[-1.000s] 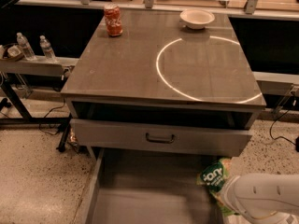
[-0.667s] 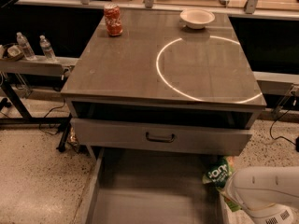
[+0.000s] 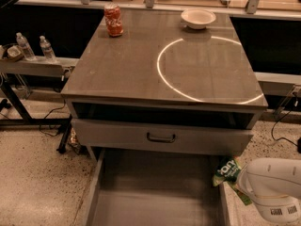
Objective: Pick green rice chip bag from middle drawer and place on counter
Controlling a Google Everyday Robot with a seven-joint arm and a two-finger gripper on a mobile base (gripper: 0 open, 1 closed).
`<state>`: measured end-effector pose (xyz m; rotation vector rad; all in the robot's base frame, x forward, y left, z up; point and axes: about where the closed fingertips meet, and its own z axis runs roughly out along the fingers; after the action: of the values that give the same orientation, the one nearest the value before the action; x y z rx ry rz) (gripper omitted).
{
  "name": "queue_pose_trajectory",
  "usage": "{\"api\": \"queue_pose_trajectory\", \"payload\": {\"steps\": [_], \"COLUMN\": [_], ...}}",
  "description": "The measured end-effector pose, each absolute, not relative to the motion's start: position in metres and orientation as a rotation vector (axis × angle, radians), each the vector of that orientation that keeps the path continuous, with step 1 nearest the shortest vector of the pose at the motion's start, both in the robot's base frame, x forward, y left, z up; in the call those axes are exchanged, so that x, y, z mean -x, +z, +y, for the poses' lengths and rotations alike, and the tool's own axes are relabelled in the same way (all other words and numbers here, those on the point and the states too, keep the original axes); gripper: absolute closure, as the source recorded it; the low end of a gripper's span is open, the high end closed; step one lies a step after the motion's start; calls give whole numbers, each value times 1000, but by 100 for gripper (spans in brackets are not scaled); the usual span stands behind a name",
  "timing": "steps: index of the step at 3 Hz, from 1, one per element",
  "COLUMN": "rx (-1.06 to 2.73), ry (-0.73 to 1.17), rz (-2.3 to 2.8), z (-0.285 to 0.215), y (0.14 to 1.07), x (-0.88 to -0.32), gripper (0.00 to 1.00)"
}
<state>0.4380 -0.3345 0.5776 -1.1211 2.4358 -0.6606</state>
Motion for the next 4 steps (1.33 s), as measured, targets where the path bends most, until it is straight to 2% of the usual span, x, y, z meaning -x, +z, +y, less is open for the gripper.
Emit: {"api": "queue_pose_trajectory", "payload": {"steps": [1, 2, 3, 4], "rx": [1128, 1166, 1253, 1293], "ry": [-590, -544, -570, -638], "rz": [2452, 2473, 2505, 2529], "z": [-329, -359, -415, -450], "y": [569, 562, 551, 548], "x": [-435, -426, -409, -403], "gripper": [100, 100, 100, 100]}}
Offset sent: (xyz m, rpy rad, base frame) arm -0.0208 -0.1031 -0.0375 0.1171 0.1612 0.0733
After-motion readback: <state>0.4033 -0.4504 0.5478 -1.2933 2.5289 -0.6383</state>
